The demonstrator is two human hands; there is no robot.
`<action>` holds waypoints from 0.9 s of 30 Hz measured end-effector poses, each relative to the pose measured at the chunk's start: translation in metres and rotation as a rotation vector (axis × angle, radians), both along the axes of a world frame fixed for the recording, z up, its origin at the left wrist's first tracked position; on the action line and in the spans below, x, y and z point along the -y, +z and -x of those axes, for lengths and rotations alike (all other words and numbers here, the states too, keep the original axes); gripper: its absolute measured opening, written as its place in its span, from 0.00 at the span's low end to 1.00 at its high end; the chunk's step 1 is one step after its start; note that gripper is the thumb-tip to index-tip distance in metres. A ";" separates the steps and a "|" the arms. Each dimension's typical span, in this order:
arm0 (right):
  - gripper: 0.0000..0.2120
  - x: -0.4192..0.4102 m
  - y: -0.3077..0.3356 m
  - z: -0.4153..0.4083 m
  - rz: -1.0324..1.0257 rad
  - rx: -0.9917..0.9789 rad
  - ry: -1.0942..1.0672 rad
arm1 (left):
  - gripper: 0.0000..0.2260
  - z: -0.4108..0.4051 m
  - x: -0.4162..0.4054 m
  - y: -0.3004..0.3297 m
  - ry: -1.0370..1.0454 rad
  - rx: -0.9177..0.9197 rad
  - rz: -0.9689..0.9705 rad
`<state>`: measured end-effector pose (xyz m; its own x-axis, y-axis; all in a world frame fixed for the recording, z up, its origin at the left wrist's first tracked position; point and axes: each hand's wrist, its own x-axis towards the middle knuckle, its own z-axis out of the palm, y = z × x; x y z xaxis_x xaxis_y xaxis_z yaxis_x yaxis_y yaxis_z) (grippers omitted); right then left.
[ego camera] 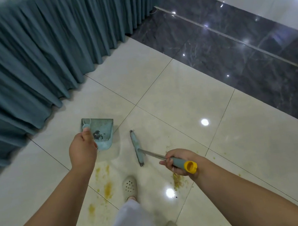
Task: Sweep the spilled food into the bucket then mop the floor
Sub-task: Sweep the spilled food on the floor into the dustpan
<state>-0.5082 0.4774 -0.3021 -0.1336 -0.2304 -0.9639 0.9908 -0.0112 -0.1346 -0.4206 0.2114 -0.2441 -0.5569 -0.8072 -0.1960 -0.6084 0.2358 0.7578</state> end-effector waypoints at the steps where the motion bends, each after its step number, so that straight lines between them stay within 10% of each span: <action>1: 0.06 0.019 -0.001 0.008 0.007 0.004 0.004 | 0.27 0.008 0.012 0.000 0.000 0.013 0.000; 14: 0.05 0.172 -0.011 0.100 0.051 0.068 -0.169 | 0.23 0.101 0.116 -0.016 -0.142 0.113 -0.006; 27: 0.11 0.032 -0.030 0.133 -0.086 0.010 -0.865 | 0.21 0.169 0.088 -0.031 -0.313 0.129 -0.111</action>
<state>-0.6409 0.4453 -0.3318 -0.2194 0.0214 -0.9754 0.6399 -0.7515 -0.1604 -0.5893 0.1238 -0.2746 -0.7389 -0.5711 -0.3576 -0.6118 0.3463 0.7112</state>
